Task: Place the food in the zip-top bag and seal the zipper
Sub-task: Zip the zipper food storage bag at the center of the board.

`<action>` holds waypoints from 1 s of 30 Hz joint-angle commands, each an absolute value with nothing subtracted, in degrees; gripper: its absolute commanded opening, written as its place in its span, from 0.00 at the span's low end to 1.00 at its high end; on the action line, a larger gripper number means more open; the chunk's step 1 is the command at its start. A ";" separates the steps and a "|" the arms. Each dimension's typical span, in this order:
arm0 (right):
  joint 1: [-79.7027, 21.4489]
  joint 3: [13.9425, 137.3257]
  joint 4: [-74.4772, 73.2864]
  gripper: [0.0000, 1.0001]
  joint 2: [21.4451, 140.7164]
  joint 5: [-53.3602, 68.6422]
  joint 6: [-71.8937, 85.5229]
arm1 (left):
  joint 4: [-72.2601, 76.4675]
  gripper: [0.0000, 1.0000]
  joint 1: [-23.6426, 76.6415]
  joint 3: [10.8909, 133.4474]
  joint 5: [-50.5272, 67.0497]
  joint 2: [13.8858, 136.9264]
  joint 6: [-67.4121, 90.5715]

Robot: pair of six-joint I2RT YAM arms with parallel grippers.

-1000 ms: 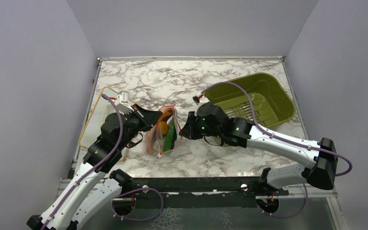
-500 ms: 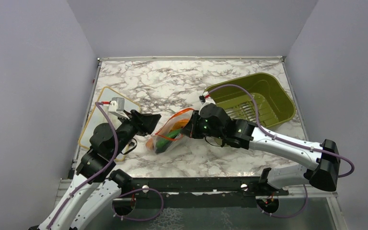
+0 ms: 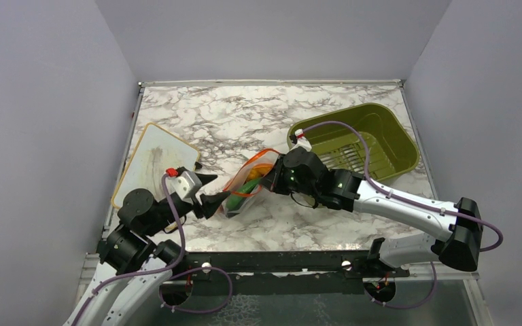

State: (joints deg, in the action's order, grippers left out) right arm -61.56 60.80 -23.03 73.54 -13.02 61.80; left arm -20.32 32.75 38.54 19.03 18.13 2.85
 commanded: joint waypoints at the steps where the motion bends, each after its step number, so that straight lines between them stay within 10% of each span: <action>1: -61.91 62.43 -22.61 0.01 72.32 -15.79 63.11 | -27.37 0.58 32.85 38.17 26.41 15.92 -11.83; 11: -61.96 60.24 -21.36 0.01 70.83 -14.98 64.06 | -36.65 0.56 32.86 39.19 26.56 23.31 -28.79; 24: -61.96 57.67 -20.21 0.01 68.91 -15.27 63.98 | -33.64 0.02 32.78 35.54 27.23 22.03 -32.97; 30: -61.92 56.94 -18.58 0.01 68.33 -13.86 63.05 | -32.92 0.00 32.85 35.32 31.07 19.71 -32.48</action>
